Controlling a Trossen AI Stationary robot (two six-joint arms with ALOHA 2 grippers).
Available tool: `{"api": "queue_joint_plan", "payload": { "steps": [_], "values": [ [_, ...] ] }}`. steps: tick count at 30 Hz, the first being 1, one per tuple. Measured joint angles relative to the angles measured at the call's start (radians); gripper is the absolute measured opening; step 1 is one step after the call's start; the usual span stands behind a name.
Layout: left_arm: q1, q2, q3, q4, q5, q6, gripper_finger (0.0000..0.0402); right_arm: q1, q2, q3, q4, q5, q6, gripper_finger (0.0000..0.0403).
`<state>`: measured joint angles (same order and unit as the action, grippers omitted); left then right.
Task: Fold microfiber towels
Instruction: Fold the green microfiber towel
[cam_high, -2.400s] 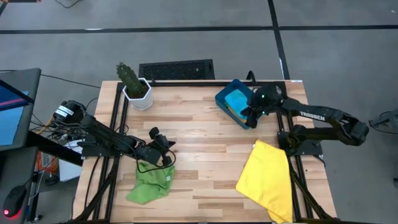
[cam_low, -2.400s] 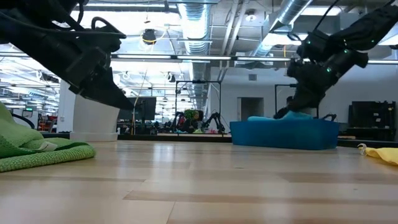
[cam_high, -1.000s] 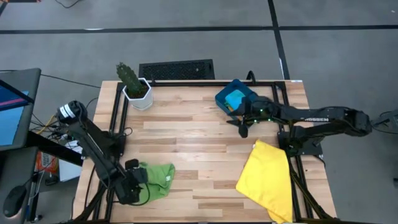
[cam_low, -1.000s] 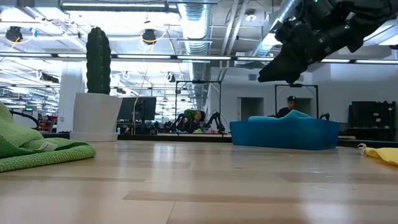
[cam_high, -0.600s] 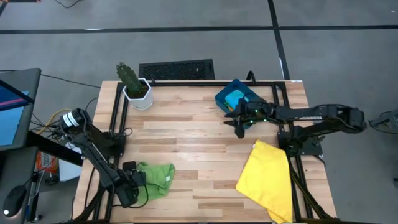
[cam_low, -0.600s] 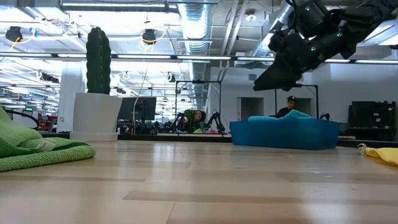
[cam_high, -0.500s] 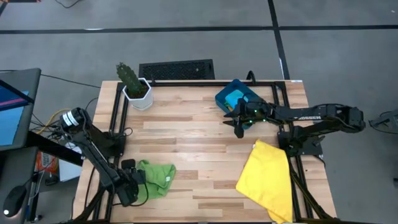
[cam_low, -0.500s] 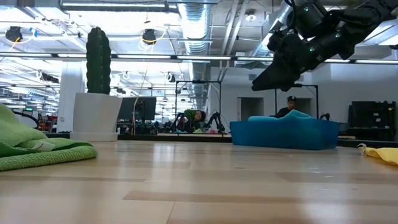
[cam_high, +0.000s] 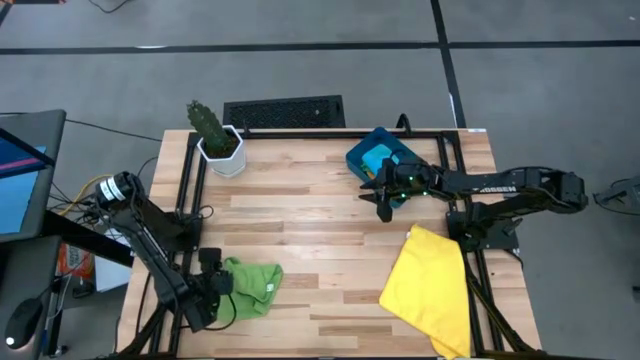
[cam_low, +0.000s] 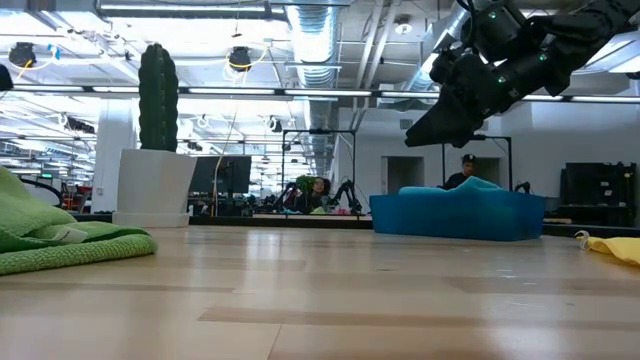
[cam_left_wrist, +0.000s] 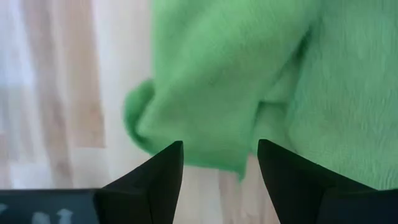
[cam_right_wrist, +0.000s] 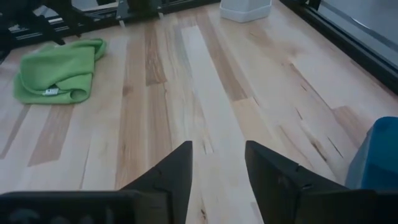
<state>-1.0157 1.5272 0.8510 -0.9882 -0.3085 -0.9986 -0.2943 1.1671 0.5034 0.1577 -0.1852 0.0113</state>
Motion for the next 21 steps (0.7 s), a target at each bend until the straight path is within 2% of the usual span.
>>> {"api": "queue_joint_plan", "payload": {
  "steps": [6, 14, 21],
  "values": [
    [0.0, 0.0, -0.083, 0.107, 0.108, 0.073, 0.0201, 0.0, 0.0, 0.0, 0.0, 0.0, 0.016, 0.0169],
    [0.0, 0.0, -0.123, 0.096, 0.078, 0.074, 0.0195, 0.0, 0.0, 0.0, 0.0, 0.0, 0.051, 0.0167],
    [0.003, 0.0, -0.124, 0.131, 0.037, 0.078, 0.0116, 0.0, 0.0, 0.0, 0.0, 0.0, 0.068, 0.0166]
  ]
}}
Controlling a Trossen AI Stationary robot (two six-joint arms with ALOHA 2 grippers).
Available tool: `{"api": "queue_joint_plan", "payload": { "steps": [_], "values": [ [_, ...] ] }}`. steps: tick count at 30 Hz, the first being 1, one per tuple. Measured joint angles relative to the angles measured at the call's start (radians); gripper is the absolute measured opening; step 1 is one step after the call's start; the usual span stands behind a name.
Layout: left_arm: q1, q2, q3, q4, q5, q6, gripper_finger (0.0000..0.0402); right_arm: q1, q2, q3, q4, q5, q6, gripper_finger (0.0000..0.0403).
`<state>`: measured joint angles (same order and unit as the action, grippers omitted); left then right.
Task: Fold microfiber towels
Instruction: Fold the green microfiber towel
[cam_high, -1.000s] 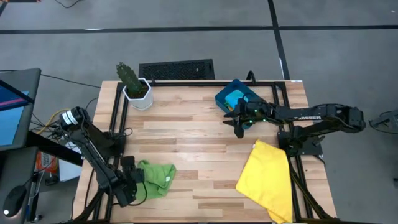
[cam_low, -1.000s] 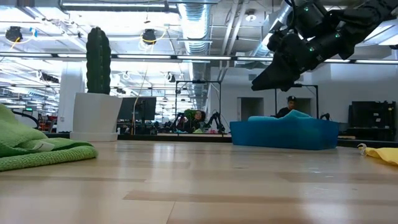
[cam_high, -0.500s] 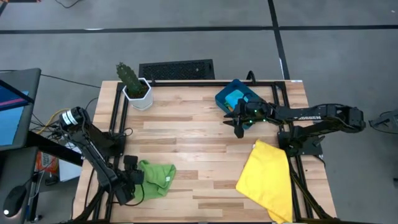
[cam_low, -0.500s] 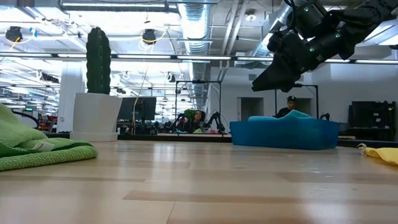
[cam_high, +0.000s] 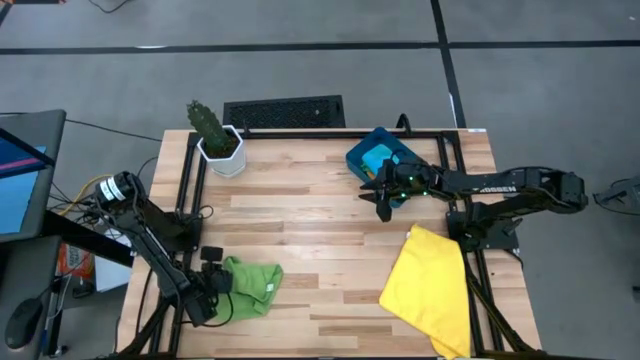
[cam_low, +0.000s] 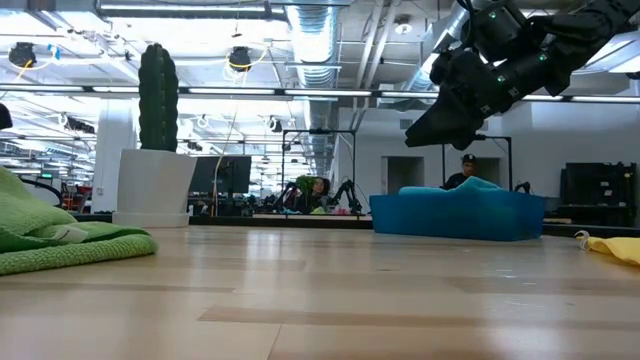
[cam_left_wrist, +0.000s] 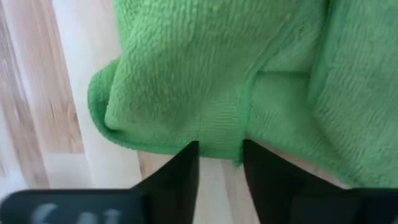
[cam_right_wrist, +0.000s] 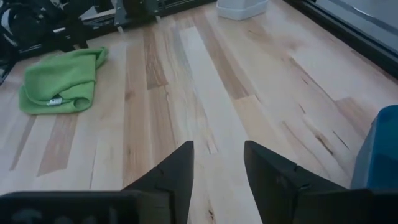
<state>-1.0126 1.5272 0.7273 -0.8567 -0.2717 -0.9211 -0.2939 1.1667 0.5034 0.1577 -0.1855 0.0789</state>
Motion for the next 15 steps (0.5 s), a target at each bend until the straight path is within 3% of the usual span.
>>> {"api": "queue_joint_plan", "payload": {
  "steps": [8, 15],
  "values": [
    [0.052, 0.0, 0.003, 0.013, -0.013, 0.001, 0.0015, 0.0, 0.0, 0.0, 0.0, 0.0, 0.026, 0.0163],
    [0.149, -0.011, 0.119, -0.108, -0.048, 0.023, 0.0002, 0.072, 0.006, 0.0, 0.109, 0.001, 0.062, 0.0163]
  ]
}}
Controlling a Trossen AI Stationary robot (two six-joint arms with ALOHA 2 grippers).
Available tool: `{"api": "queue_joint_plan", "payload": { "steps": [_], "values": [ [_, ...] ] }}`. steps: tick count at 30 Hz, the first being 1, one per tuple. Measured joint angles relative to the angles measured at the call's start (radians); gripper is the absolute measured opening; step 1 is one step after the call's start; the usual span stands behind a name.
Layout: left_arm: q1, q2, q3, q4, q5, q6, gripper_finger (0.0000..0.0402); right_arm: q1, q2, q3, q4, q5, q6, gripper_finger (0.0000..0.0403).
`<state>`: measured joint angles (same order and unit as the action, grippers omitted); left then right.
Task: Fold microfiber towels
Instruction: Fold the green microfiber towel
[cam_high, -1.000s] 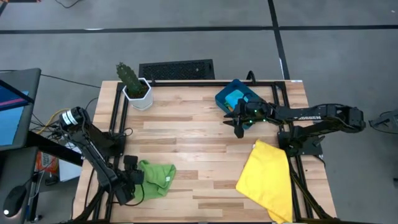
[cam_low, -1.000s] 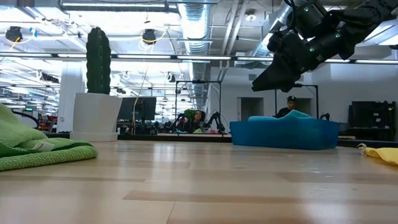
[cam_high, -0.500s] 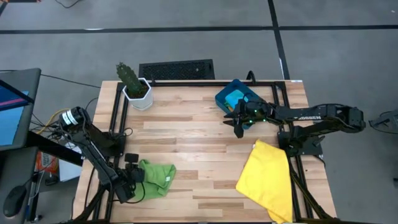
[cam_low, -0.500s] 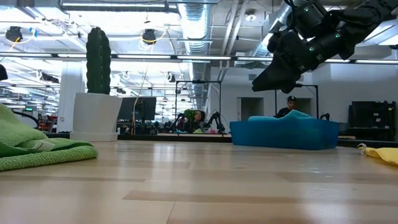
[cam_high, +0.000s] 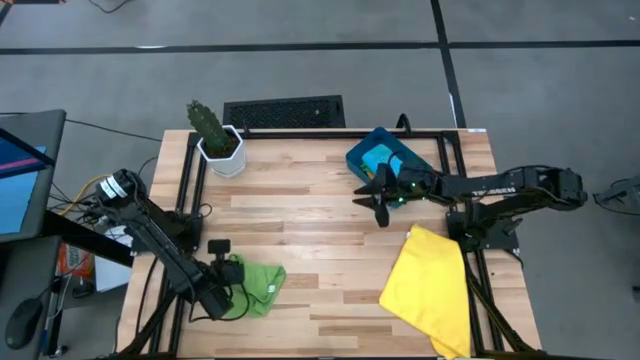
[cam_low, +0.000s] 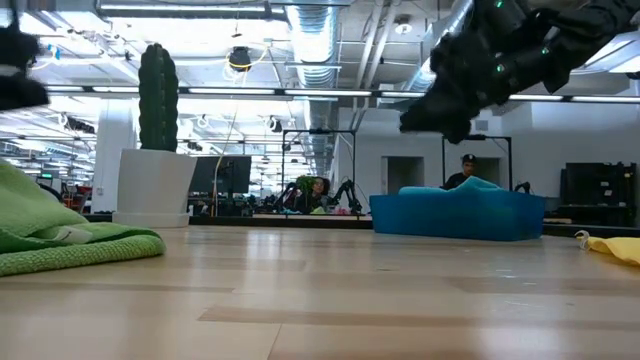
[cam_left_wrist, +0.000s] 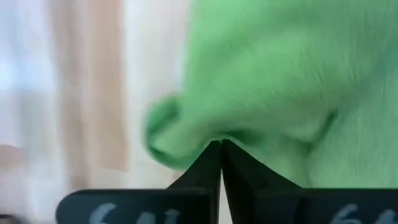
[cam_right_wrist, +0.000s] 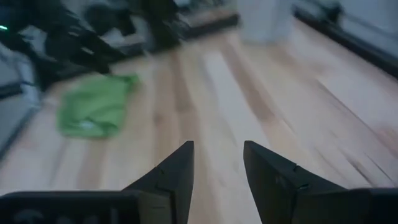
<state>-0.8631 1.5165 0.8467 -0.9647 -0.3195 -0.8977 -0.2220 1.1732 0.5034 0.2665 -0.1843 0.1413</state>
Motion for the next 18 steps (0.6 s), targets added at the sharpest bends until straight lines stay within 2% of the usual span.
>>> {"api": "queue_joint_plan", "payload": {
  "steps": [6, 12, 18],
  "values": [
    [0.092, -0.046, 0.161, -0.195, -0.16, 0.026, 0.0, 0.129, 0.099, 0.017, 0.225, 0.045, -0.01, 0.0163],
    [0.18, -0.099, 0.288, -0.283, -0.296, 0.118, 0.0, 0.246, 0.288, 0.134, 0.258, 0.083, -0.069, 0.0163],
    [0.294, -0.123, 0.367, -0.304, -0.343, 0.288, 0.0, 0.304, 0.504, 0.316, 0.257, 0.083, -0.089, 0.0172]
  ]
}}
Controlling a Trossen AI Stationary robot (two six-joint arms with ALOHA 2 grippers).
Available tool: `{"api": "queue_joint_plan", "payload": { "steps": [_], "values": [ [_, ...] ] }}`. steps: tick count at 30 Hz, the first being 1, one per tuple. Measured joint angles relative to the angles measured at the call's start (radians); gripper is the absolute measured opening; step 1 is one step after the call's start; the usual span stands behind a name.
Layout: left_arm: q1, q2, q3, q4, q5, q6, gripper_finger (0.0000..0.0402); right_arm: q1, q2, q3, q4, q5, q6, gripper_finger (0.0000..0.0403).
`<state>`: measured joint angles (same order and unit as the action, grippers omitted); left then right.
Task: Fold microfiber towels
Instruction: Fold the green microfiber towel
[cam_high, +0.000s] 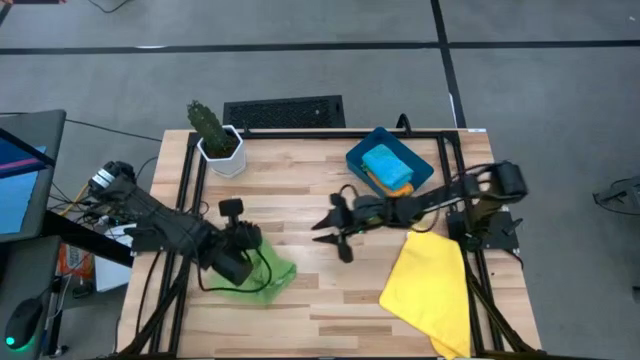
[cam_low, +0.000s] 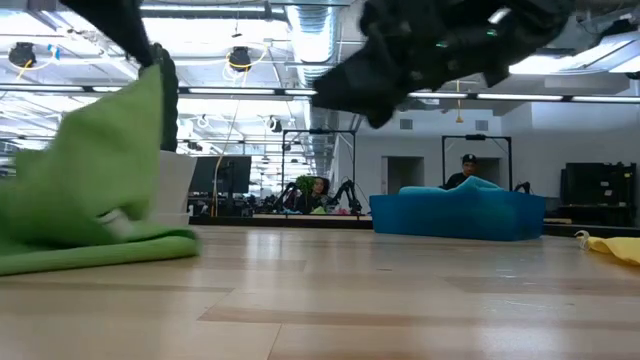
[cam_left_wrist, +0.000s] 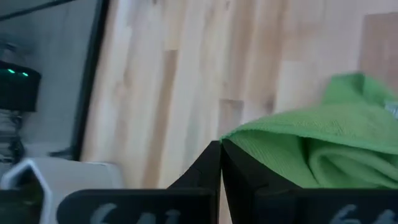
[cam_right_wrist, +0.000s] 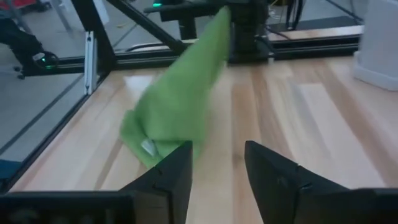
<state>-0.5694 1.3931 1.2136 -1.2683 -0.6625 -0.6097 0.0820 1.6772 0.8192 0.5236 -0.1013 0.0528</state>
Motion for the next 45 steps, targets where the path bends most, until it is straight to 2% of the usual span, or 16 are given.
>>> {"api": "queue_joint_plan", "payload": {
  "steps": [8, 11, 16, 20, 24, 33, 37, 45],
  "values": [
    [0.144, 0.0, 0.015, -0.038, -0.031, 0.209, 0.0, 0.037, 0.22, 0.199, -0.019, 0.001, -0.01, 0.0228],
    [0.19, 0.0, 0.015, -0.071, -0.044, 0.261, 0.0, 0.062, 0.253, 0.218, -0.047, 0.004, -0.068, 0.0232],
    [0.234, 0.0, 0.015, -0.077, -0.049, 0.324, 0.0, 0.083, 0.283, 0.224, -0.012, 0.076, -0.196, 0.0225],
    [0.24, 0.0, 0.015, -0.078, -0.054, 0.344, 0.0, 0.073, 0.319, 0.232, 0.018, 0.081, -0.306, 0.0221],
    [0.24, -0.004, 0.037, -0.079, -0.057, 0.344, 0.0, 0.057, 0.368, 0.273, 0.007, 0.076, -0.324, 0.0216],
    [0.24, -0.004, 0.178, -0.136, -0.086, 0.343, 0.0, 0.053, 0.504, 0.405, 0.009, 0.078, -0.36, 0.0214],
    [0.239, -0.004, 0.236, -0.183, -0.085, 0.34, 0.0, 0.044, 0.506, 0.413, 0.006, 0.085, -0.367, 0.0214],
    [0.239, -0.004, 0.317, -0.24, -0.084, 0.345, 0.0, 0.027, 0.494, 0.414, -0.038, 0.224, -0.368, 0.0214]
  ]
}}
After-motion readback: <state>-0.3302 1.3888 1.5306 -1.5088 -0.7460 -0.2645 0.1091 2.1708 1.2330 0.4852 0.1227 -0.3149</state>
